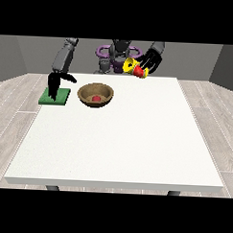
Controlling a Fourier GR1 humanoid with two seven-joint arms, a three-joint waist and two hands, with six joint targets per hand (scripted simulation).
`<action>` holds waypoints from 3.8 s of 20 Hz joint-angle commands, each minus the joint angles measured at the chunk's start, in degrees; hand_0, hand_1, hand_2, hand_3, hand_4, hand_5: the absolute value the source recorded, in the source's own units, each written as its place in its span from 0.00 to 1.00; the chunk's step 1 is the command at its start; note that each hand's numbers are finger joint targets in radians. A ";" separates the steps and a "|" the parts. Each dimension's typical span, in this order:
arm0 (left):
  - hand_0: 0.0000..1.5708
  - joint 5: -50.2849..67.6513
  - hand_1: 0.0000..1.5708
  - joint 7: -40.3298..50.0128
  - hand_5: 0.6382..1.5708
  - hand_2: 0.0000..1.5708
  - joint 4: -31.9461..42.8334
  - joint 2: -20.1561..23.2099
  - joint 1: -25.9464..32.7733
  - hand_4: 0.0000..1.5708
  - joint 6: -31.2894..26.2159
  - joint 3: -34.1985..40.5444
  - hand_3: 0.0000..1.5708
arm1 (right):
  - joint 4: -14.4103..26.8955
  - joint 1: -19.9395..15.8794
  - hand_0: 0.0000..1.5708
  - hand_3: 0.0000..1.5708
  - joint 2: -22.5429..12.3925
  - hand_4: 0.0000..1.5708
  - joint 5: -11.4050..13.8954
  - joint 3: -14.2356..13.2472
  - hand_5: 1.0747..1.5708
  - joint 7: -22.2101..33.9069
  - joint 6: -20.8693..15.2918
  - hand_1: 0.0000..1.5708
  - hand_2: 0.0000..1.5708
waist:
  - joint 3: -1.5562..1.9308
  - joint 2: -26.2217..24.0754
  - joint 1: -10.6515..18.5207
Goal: Pick the cup and pour the ball into the bowl, then pick the bowl and place it on the pad
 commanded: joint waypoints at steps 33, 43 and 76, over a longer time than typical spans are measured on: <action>0.00 32.04 0.00 -12.29 0.99 0.00 -4.90 -1.32 5.75 0.00 -6.22 7.30 0.00 | 5.84 -5.02 0.00 0.00 12.17 0.14 -0.73 2.97 0.92 -3.52 -5.55 0.00 0.00 | 0.30 6.89 0.36; 0.00 35.38 0.00 -16.99 0.99 0.00 0.74 2.83 11.15 0.00 -8.45 13.07 0.00 | 3.45 -7.36 0.00 0.00 17.47 0.24 -0.22 6.66 0.96 2.07 -10.59 0.00 0.00 | 0.23 0.30 -4.68; 0.00 37.33 0.00 -21.64 1.00 0.00 6.51 4.47 16.21 0.00 -6.66 17.44 0.00 | 1.29 -5.67 1.00 1.00 2.55 0.67 3.48 9.36 0.98 25.59 -11.02 1.00 1.00 | 0.24 -5.46 -11.16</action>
